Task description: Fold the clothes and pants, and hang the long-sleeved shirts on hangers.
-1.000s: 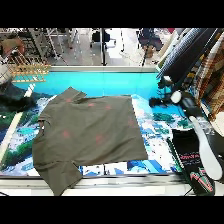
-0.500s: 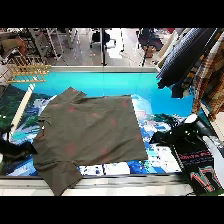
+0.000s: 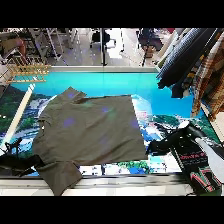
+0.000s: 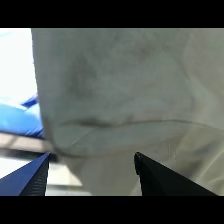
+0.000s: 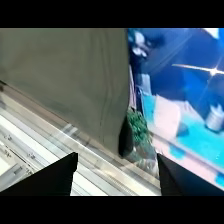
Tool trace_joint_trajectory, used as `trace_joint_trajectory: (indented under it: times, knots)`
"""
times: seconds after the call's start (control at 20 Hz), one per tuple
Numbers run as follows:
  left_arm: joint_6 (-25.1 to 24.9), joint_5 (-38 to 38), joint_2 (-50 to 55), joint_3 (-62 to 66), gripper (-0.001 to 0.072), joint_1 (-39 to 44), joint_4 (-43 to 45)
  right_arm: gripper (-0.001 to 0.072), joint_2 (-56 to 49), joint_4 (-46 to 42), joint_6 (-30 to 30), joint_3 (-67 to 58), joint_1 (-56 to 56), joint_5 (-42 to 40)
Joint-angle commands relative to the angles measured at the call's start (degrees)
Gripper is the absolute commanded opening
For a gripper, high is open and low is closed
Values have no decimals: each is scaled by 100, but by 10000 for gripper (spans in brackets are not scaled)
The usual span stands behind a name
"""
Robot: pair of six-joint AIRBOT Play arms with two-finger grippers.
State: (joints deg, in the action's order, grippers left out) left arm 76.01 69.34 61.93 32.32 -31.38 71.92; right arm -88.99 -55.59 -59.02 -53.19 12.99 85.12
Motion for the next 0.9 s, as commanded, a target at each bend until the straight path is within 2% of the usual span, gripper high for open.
trace_joint_trajectory:
  times: [0.0, 0.05, 0.1, 0.15, 0.2, 0.25, 0.3, 0.35, 0.45, 0.55, 0.65, 0.7, 0.85]
  knots:
    - [-63, -459, -17, -319, 566, -4, -162, 561, -332, -101, 107, 15, -356, -129]
    - [-63, -575, -17, -409, 565, -4, -166, 548, -446, -98, 79, 15, -409, -214]
    - [-61, -621, -17, -496, 538, -4, -170, 416, -538, -96, 61, 15, -424, -240]
    - [-61, -627, -17, -546, 388, -4, -170, 318, -579, -105, 61, 15, -420, -271]
    - [-61, -586, -20, -555, 28, -4, -177, 227, -566, -98, 127, 15, -407, -271]
    - [-68, -551, -20, -553, 5, -4, -254, 146, -531, -127, 184, 13, -407, -219]
    - [-162, -466, -20, -522, 6, -11, -387, 117, -466, -111, 247, 13, -407, -160]
    - [-459, -236, -22, -431, 6, -17, -632, 20, -330, -103, 330, -4, -407, -59]
    - [-1152, 496, -22, 26, 5, -76, -1491, 18, 116, -42, 479, -188, -407, 358]
    - [-1810, 1427, -48, 798, 4, -284, -2909, 17, 835, 44, 468, -673, -409, 796]
    - [-2483, 2420, -162, 1604, 5, -592, -4975, 17, 1766, 76, 431, -1488, -407, 1029]
    - [-2643, 2778, -258, 1987, 5, -802, -6395, 17, 2245, 74, 356, -1976, -407, 986]
    - [-2658, 2800, -686, 2669, 4, -1414, -11540, 18, 3630, -7, 92, -3753, -407, 245]
